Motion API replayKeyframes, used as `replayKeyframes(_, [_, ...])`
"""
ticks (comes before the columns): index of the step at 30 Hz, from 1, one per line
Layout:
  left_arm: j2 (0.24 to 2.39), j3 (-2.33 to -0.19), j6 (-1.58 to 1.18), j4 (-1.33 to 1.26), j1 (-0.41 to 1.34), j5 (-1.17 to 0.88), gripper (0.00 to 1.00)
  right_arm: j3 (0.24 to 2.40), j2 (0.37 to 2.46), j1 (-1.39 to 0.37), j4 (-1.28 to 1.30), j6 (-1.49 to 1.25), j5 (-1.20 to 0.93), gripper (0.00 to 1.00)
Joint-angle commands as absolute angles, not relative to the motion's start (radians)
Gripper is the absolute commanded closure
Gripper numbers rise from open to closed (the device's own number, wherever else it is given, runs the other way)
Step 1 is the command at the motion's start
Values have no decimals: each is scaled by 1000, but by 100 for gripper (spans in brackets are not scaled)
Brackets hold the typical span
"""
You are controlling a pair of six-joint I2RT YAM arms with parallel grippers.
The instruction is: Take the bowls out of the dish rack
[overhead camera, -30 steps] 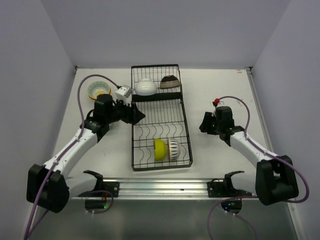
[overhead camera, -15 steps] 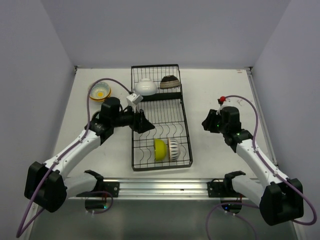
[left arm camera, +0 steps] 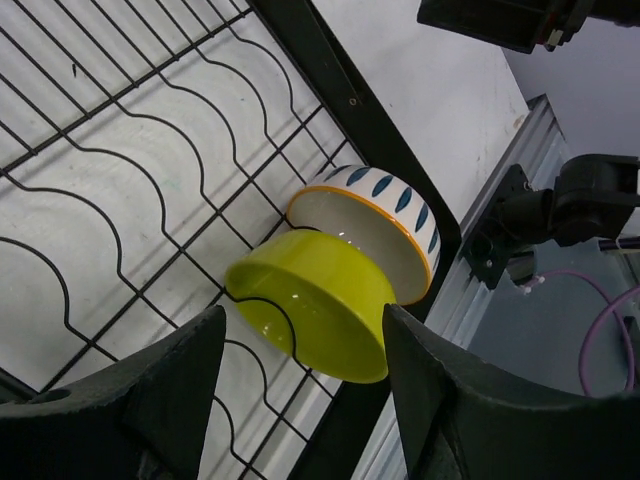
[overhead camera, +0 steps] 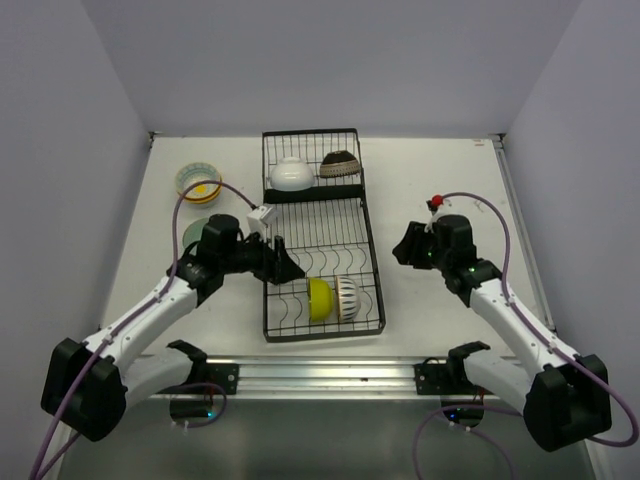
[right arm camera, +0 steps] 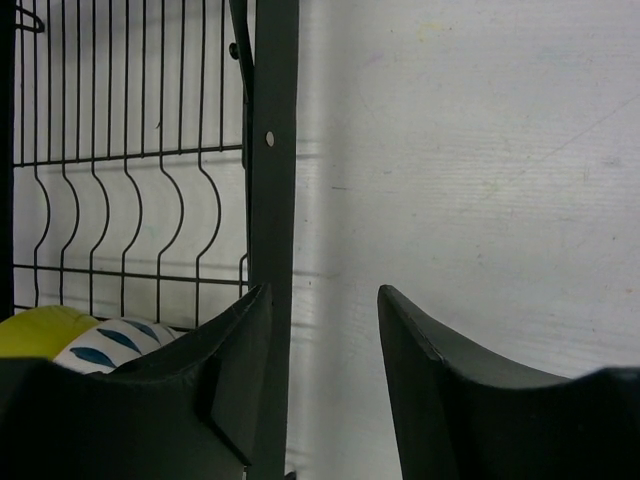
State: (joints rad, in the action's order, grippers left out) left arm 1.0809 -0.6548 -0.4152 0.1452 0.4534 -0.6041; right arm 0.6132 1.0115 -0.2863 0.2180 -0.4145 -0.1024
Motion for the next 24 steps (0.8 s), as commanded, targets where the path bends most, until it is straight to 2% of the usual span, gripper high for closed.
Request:
replayKeyframes(1, [970,-609,-560,78,460,-607,31,634,977,-290,233,-442,-91,48])
replayKeyframes(10, [859,-430,-762,-106,501,-630,27,601,939,-293,241,-469,-101,46])
replayKeyframes(24, [937,-393,-830,-186,653,-545,27,586,991,-295,216,-460,-97,45])
